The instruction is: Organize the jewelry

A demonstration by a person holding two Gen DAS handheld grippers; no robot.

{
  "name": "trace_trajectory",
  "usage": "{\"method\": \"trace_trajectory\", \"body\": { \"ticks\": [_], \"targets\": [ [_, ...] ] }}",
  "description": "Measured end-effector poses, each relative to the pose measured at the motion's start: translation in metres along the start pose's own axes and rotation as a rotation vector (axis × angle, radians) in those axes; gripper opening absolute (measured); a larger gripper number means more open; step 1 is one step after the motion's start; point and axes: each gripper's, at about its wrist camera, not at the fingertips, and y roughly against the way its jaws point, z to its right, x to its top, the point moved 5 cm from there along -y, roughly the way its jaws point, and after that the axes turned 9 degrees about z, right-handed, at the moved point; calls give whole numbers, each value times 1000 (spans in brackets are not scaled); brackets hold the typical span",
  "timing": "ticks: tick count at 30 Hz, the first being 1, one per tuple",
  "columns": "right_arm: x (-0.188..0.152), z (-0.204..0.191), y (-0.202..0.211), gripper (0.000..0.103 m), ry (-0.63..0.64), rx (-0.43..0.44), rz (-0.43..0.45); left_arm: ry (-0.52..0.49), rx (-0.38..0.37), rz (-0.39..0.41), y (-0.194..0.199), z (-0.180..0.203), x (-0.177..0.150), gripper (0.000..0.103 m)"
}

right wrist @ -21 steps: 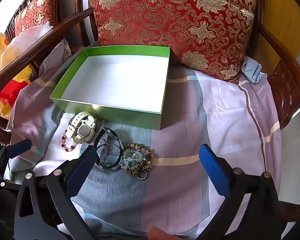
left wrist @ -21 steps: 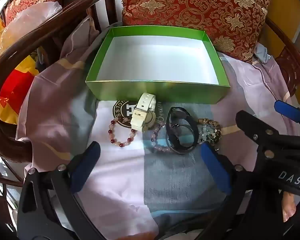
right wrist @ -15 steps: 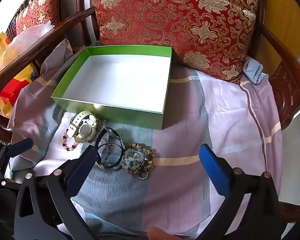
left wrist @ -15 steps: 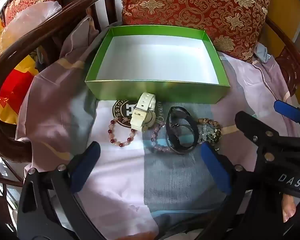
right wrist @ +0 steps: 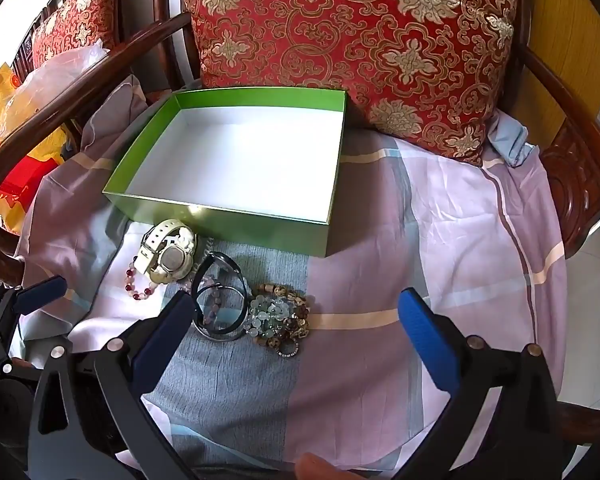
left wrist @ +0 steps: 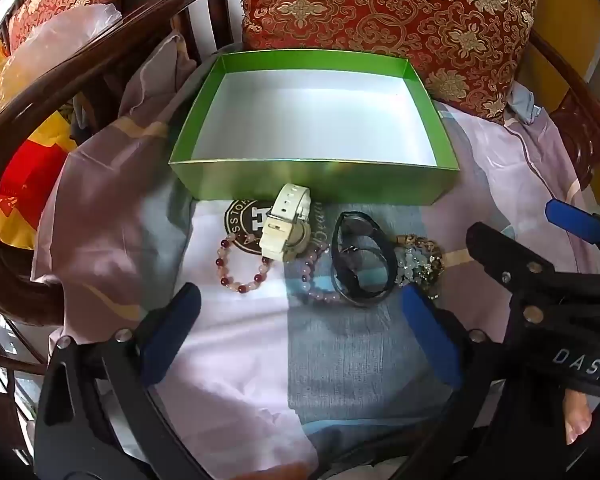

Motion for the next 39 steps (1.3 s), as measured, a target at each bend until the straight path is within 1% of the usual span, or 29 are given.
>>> {"method": "trace_trajectory", "body": {
  "ticks": [11, 13, 19, 26, 39],
  "targets": [
    [-3, 1, -1, 102, -3, 2, 0, 1, 2, -4, -6, -4, -4, 101],
    [-3, 1, -1, 102, -3, 2, -2, -1, 4, -1, -5, 4, -5, 101],
    [-4, 1, -2, 102, -4, 3, -3, -1, 5, -3, -5, 4, -9, 101],
    [-5, 2, -2, 102, -4, 3, -4, -4, 6, -4, -6, 5, -6, 101],
    [-8, 3, -4, 102, -8, 5, -7, -6, 6, -6, -7, 4, -14, 101]
  ]
}}
